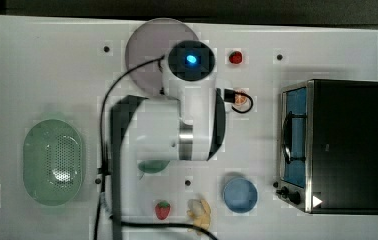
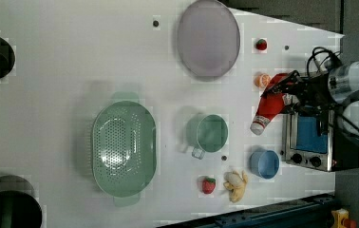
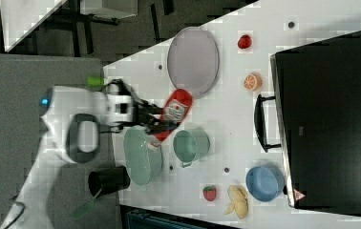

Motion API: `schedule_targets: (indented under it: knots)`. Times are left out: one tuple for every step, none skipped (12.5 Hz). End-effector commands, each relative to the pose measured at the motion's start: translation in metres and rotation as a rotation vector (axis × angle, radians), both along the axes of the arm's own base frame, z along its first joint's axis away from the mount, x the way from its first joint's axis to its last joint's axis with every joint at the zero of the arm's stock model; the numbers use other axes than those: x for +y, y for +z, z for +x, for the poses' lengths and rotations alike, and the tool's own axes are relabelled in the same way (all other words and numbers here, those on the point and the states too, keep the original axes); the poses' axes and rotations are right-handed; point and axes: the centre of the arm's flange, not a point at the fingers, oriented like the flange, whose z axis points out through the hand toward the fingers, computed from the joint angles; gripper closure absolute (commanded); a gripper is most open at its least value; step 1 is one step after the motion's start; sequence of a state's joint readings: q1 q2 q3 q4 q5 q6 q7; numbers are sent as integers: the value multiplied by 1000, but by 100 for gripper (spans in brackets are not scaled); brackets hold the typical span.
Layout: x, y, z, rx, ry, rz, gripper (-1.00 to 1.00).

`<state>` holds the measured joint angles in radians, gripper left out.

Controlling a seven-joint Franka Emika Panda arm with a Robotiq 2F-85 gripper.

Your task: Pick Ketchup from oven and place it on table.

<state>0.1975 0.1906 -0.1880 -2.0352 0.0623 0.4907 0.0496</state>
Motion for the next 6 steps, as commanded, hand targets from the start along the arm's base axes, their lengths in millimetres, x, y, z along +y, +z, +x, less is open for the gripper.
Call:
schedule_targets:
  knots:
    - [-39, -27, -16, -38, -87, -3, -27]
    - [-40, -44, -23, -40, -89, -7, -27]
    - [-40, -59, -30, -43, -91, -11, -27]
    - [-41, -71, -34, -54, -92, -17, -27]
    - [-41, -83, -37, -66, -93, -22, -27]
    - [-42, -94, -38, -73, -93, -28, -27]
